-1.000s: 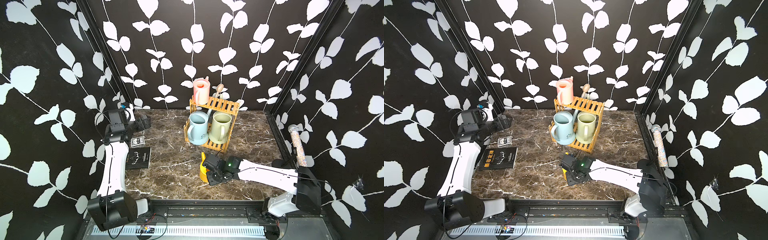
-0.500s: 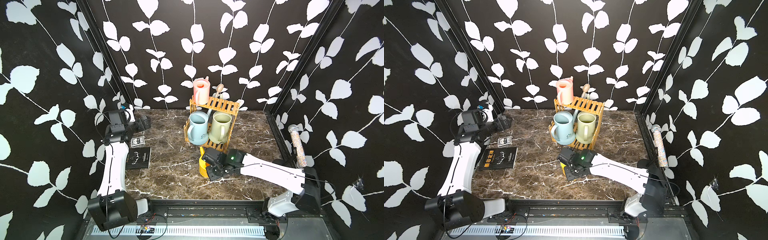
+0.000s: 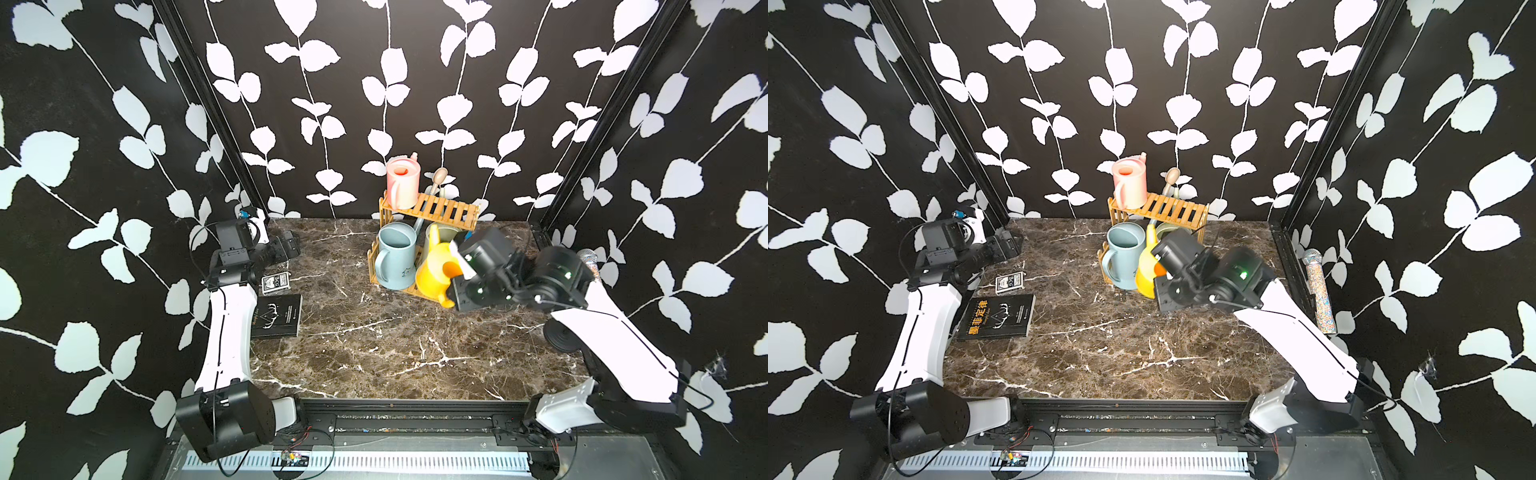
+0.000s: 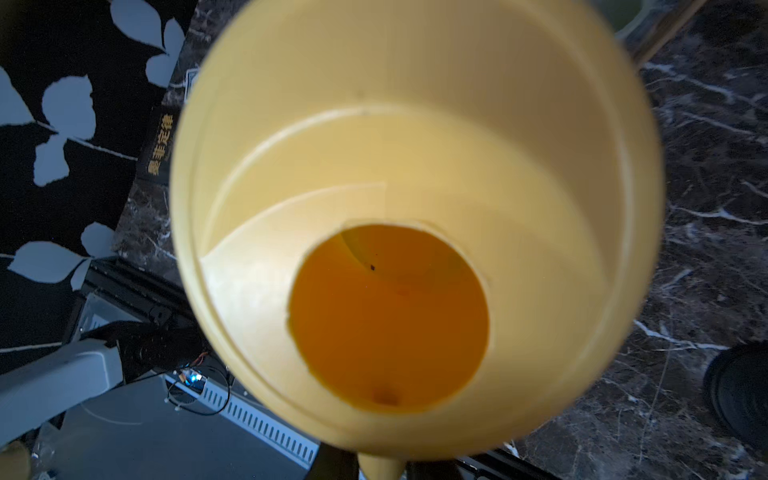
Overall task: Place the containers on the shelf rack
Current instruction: 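Place the container on the shelf.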
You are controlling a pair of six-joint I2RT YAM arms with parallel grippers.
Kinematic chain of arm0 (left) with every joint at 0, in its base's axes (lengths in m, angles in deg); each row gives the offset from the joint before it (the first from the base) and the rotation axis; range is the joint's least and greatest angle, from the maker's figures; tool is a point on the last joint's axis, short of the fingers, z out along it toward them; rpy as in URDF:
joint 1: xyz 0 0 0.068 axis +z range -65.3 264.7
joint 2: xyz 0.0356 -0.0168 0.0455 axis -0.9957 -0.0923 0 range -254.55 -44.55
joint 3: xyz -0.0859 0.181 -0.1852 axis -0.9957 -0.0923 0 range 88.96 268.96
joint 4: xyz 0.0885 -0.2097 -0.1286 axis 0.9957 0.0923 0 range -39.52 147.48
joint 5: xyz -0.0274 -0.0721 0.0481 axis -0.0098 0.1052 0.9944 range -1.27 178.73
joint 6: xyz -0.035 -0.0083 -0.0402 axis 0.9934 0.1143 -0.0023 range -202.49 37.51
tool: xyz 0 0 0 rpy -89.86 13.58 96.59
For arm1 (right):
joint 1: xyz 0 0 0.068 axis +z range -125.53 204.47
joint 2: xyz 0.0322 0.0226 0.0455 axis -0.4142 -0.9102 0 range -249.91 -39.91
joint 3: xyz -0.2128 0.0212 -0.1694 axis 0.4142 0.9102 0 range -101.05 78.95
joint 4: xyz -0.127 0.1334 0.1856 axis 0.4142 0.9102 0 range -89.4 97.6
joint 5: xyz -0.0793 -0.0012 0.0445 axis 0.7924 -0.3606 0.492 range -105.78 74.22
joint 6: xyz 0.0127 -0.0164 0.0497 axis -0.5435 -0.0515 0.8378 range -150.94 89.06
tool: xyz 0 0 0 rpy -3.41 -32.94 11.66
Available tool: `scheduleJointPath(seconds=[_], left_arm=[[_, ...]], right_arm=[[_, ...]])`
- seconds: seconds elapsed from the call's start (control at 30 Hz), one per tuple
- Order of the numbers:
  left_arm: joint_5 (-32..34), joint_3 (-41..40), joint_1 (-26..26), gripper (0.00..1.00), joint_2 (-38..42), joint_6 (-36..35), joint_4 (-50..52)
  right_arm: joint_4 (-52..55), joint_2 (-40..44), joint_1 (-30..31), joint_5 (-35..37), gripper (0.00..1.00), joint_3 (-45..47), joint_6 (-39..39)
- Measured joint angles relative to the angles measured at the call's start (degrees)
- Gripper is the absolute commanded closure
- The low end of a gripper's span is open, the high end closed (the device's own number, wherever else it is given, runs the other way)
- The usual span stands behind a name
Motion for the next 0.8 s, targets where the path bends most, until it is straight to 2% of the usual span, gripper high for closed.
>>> scheduleJointPath(seconds=[0.17, 0.27, 0.5, 0.8], left_arm=[[0.2, 0.0, 0.3, 0.02, 0.0, 0.0, 0.0], [0.3, -0.3, 0.3, 0.02, 0.0, 0.0, -0.2], [0.3, -2.3, 0.9, 0.02, 0.0, -0.1, -0.4], [-0.6, -2.8, 1.1, 0.02, 0.0, -0.2, -1.4]], right_arm=[[5.9, -10.8, -5.6, 1.2, 1.00, -18.8, -2.3], [7.2, -16.3, -10.1, 0.8, 1.00, -25.9, -3.8], [6.6, -23.0, -22.0, -3.3, 1.00, -29.3, -4.6], [0.0, -28.4, -26.6, -9.3, 1.00, -36.5, -3.8]])
